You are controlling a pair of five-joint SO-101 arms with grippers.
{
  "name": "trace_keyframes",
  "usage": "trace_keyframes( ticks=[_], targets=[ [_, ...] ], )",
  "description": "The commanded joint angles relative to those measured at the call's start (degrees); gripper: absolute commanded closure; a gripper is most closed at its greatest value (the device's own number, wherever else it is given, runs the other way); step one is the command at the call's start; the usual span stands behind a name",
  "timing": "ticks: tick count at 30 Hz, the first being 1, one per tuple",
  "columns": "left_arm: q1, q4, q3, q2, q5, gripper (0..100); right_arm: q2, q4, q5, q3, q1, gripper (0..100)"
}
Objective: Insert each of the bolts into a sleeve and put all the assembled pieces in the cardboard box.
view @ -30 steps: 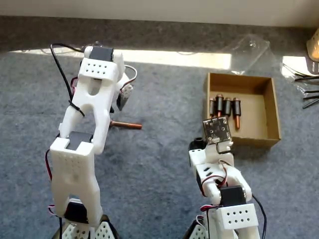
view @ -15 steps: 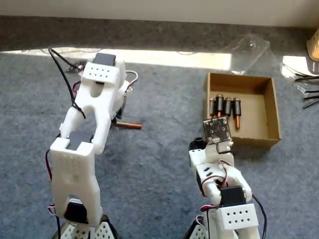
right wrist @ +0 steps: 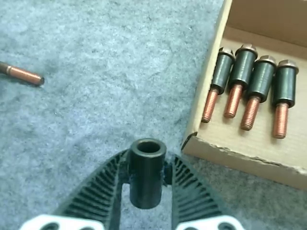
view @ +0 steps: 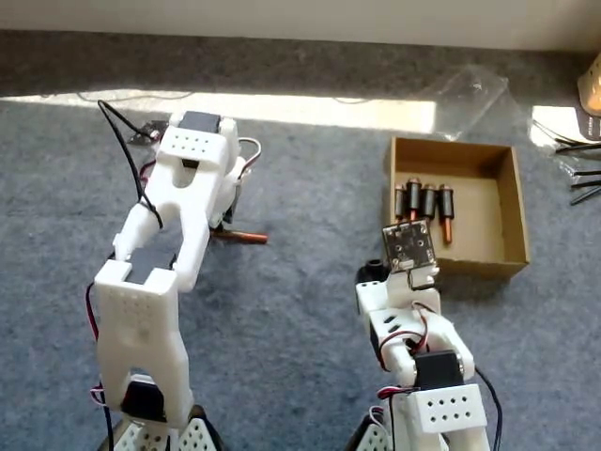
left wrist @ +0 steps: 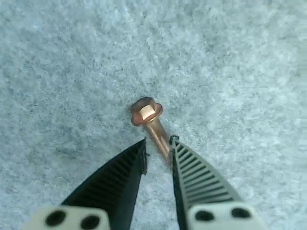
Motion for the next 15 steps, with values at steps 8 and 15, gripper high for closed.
trace_keyframes(
  ticks=[8, 15],
  targets=[
    [-0.7, 0.0, 0.2, -1.2, 0.5, 91, -0.8, -2.1, 1.1, -0.7, 0.6, 99.5],
    [-0.7, 1.9, 0.2, -1.2, 0.4, 91, -0.8, -2.1, 1.1, -0.7, 0.6, 99.5]
  ],
)
